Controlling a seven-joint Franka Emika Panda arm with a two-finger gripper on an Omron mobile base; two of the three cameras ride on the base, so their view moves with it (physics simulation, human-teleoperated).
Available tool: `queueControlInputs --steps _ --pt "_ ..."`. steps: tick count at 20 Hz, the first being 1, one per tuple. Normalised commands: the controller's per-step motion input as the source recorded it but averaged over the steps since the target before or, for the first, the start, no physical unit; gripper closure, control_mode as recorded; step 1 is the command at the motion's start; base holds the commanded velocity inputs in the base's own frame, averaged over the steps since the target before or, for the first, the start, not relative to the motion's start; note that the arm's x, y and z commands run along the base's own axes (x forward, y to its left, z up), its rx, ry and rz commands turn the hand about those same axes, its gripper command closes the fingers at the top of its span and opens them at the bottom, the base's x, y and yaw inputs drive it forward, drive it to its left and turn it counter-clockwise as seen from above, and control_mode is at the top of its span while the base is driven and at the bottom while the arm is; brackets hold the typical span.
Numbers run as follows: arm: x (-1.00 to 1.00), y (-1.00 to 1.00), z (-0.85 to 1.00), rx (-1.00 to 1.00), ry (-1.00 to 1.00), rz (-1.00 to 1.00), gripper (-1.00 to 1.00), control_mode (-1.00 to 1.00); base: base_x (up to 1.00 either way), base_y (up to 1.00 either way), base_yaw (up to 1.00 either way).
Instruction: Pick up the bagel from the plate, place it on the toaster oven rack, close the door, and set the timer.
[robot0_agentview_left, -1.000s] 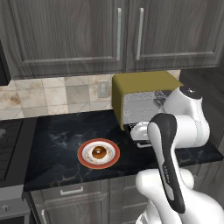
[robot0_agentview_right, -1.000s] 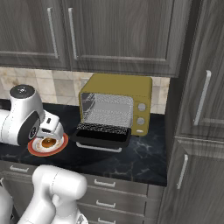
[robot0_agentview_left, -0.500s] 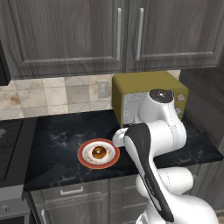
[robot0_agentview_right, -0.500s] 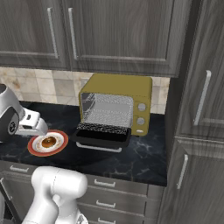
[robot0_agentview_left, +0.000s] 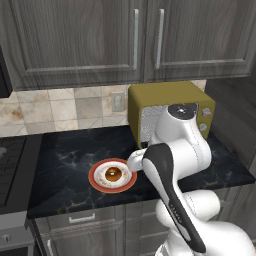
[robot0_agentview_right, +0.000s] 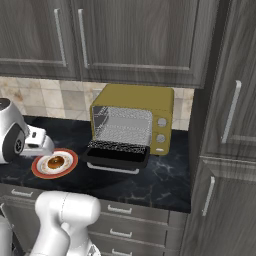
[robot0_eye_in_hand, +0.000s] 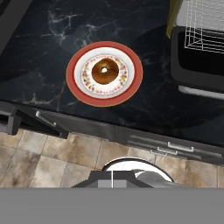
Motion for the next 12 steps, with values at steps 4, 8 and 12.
queueControlInputs --steps 4,8,12 --pt "0.16 0.0 -0.19 0.02 -0.01 0.08 1.0 -1.0 0.0 0.0 0.0" --pt "0.29 0.14 -0.21 0.0 -0.01 0.03 -1.0 -1.0 0.0 0.0 0.0" --pt "0.3 0.09 -0.18 0.0 0.0 0.0 -1.0 -1.0 0.0 0.0 0.0"
